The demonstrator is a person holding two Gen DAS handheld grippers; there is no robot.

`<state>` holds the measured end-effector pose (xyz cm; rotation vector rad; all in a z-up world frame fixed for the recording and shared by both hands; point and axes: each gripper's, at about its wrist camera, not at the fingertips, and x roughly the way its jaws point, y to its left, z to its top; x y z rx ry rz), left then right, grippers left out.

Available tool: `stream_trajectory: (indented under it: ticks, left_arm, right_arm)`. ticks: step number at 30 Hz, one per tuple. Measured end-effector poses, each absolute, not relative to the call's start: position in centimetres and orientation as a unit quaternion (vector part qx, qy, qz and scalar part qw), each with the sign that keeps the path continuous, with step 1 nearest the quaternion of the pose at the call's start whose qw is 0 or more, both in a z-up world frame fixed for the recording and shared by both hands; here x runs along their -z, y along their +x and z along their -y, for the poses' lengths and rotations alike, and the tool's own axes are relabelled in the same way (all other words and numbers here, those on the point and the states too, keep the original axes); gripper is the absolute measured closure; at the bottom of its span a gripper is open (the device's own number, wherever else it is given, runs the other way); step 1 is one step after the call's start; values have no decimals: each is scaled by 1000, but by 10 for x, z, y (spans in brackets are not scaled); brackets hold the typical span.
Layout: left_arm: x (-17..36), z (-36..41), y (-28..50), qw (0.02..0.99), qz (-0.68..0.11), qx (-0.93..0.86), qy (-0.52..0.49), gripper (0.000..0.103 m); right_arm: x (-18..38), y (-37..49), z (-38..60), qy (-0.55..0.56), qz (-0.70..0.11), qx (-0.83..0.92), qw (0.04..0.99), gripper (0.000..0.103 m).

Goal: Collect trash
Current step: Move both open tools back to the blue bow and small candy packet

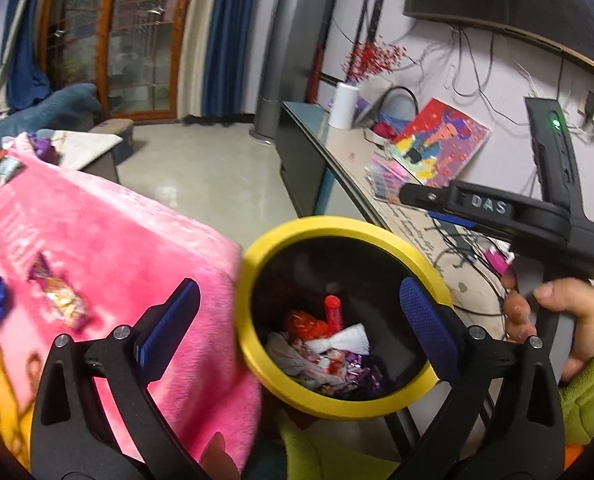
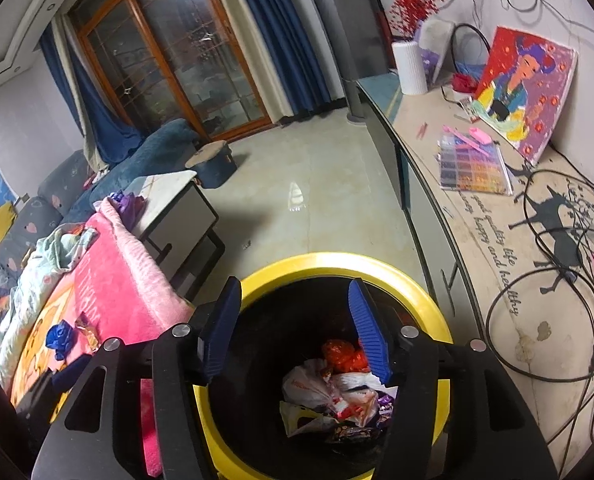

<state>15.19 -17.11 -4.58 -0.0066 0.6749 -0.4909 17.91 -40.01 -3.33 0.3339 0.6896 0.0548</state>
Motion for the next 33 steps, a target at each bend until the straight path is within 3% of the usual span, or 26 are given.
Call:
stream_trajectory:
  ticks: [33]
  left_arm:
    - [4,38,139,962,-249,83,-73,11]
  right_arm:
    - [-5,155,270,43,-290,-132,947,27]
